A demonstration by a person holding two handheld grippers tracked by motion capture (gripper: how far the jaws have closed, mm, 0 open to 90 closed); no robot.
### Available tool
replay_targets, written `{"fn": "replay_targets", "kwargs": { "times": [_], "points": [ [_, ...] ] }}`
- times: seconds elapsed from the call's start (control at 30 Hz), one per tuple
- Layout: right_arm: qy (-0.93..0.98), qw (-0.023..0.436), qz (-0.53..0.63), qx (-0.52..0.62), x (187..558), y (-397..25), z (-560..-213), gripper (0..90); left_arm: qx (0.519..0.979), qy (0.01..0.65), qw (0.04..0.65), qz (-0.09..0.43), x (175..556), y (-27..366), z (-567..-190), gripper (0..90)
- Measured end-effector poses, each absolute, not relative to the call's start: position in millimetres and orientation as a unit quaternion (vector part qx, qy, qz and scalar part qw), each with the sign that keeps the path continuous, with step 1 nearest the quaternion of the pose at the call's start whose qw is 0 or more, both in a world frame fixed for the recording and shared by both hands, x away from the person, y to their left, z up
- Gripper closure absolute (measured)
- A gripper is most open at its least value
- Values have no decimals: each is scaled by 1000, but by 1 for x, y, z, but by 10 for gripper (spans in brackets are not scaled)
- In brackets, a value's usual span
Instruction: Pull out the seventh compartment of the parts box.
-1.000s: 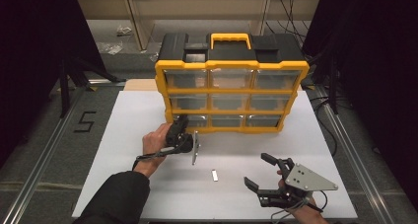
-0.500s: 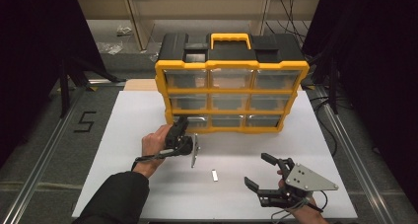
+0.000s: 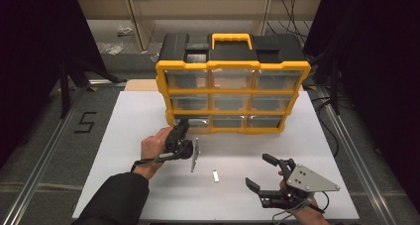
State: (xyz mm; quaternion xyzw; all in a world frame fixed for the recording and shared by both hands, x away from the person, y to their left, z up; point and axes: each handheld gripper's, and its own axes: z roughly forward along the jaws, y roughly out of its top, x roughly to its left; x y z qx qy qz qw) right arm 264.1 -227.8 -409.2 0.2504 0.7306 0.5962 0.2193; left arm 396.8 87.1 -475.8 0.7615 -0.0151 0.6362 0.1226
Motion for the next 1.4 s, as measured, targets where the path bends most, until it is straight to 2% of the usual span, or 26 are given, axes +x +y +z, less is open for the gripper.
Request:
{"fn": "replay_targets", "kwargs": {
  "times": [1.4],
  "points": [
    [732, 220, 595, 249, 264, -227, -409, 167, 765, -43, 121, 632, 364, 91, -473, 760]
  ]
}}
